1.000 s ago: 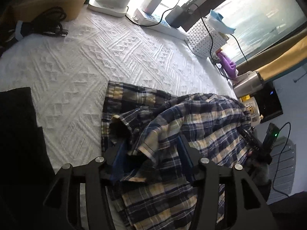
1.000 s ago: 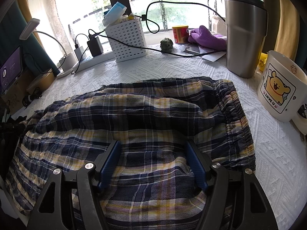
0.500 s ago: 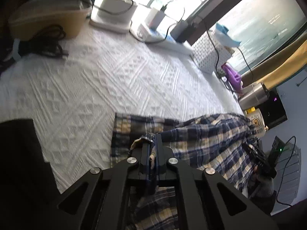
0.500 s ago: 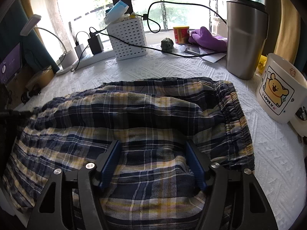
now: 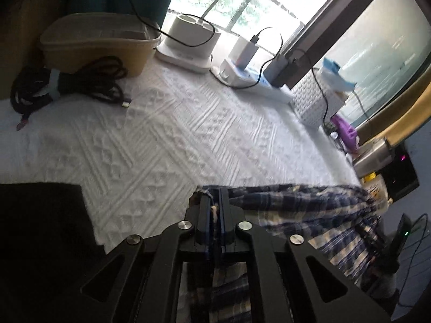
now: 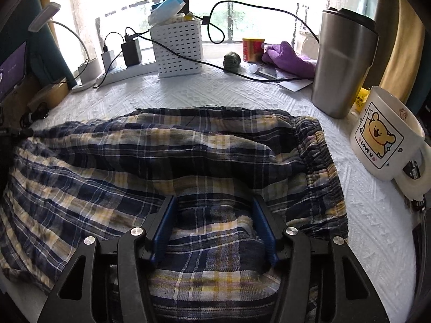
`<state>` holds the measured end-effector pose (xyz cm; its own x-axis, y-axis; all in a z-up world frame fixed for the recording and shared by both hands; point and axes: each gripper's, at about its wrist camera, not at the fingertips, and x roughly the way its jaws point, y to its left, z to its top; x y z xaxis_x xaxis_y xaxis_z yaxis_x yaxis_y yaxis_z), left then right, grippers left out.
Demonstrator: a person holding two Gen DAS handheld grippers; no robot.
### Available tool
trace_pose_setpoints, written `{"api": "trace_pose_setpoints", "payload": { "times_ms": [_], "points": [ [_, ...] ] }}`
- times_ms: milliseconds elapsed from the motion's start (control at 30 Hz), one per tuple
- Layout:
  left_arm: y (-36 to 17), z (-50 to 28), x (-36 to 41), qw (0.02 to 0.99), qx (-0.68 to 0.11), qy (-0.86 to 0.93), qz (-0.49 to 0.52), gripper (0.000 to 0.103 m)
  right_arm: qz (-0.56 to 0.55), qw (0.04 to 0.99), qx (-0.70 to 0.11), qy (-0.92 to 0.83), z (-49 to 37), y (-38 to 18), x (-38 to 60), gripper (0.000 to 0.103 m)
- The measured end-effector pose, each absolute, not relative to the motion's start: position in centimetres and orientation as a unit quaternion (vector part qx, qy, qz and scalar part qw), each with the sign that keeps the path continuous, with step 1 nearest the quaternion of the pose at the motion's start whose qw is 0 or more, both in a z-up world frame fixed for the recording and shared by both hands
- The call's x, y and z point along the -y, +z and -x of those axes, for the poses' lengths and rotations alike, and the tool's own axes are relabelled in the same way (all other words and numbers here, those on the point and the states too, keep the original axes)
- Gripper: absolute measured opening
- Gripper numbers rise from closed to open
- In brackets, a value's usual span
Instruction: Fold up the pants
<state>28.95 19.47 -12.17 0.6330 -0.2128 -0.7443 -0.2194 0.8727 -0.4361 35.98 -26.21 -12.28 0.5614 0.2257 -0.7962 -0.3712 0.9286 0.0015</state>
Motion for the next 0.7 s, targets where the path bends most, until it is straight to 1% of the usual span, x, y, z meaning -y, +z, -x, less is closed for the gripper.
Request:
{"api": "trace_pose_setpoints", "payload": {
  "times_ms": [33,67,100,200,333,433,700],
  "points": [
    [-12.0,-28.5,-19.6,0.871,-0.426,0.013,0.245,0.027,0.08,0.88,-0.436,0.169,-36.0,-12.2,26.3,0.058],
    [-11.5,-27.9,-19.7,0.875,-0.421,0.026,0.239,0.053,0.076,0.882,-0.435,0.168,-36.0,-12.1,26.4,0.059],
    [-11.1,-27.2,-20.0,0.879,-0.413,0.038,0.235,0.067,0.071,0.883,-0.432,0.167,-35.8,-12.0,26.6,0.059],
    [-9.4,-24.7,-20.9,0.887,-0.4,0.059,0.224,0.067,0.057,0.887,-0.428,0.165,-35.4,-11.7,27.1,0.059],
    [-8.5,-21.9,-19.5,0.887,-0.414,0.04,0.199,0.067,0.05,0.889,-0.42,0.174,-34.1,-11.0,26.8,0.067],
    [-9.0,-19.8,-17.4,0.882,-0.431,0.017,0.188,0.067,0.053,0.891,-0.412,0.185,-32.7,-10.2,26.0,0.069],
    [-11.0,-14.8,-13.9,0.866,-0.453,-0.013,0.211,0.067,0.077,0.889,-0.388,0.233,-28.2,-8.3,22.6,0.07]
  ]
}}
